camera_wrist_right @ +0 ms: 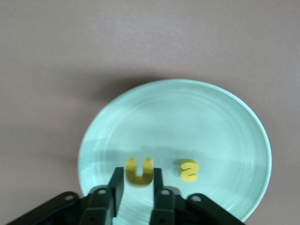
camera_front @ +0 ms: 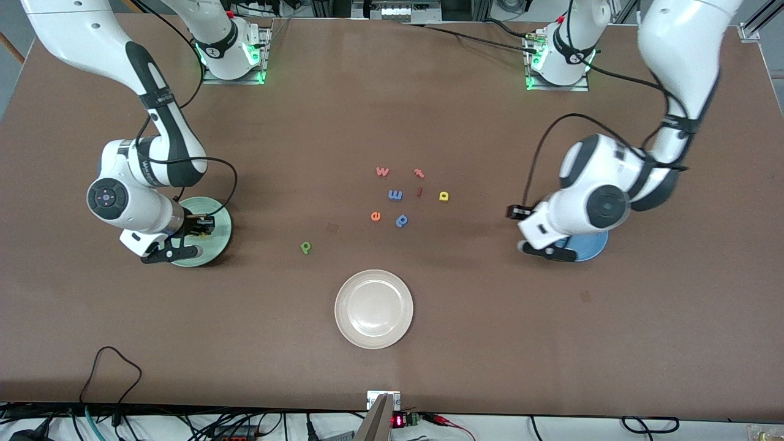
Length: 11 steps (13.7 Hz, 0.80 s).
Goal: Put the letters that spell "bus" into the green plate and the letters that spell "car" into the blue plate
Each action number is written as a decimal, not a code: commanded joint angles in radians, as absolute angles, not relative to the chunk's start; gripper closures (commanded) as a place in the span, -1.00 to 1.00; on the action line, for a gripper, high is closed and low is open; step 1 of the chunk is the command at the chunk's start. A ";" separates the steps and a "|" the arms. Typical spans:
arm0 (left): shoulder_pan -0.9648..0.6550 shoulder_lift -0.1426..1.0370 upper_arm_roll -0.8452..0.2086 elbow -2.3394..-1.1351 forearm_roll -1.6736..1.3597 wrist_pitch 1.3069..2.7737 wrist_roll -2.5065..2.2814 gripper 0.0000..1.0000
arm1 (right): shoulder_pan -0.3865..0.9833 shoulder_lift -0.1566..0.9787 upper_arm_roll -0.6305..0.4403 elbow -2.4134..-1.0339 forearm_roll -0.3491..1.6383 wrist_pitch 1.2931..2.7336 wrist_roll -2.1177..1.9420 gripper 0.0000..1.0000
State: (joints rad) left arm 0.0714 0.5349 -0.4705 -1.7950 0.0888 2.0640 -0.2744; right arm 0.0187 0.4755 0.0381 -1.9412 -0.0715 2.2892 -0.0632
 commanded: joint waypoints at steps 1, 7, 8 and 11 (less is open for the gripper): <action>-0.056 0.592 -0.468 -1.787 0.081 2.140 -0.418 -0.53 | 0.044 0.466 0.060 -1.936 -0.054 2.293 -0.058 -0.32; -0.161 0.646 -0.462 -1.807 0.100 2.203 -0.532 -0.40 | 0.233 0.547 0.060 -1.781 -0.025 2.347 0.133 -0.41; -0.167 0.656 -0.463 -1.810 0.100 2.218 -0.532 -0.40 | 0.253 0.567 0.060 -1.751 -0.025 2.345 0.162 -0.41; -0.179 0.661 -0.459 -1.815 0.101 2.227 -0.532 -0.41 | 0.294 0.626 0.060 -1.713 -0.023 2.349 0.244 -0.34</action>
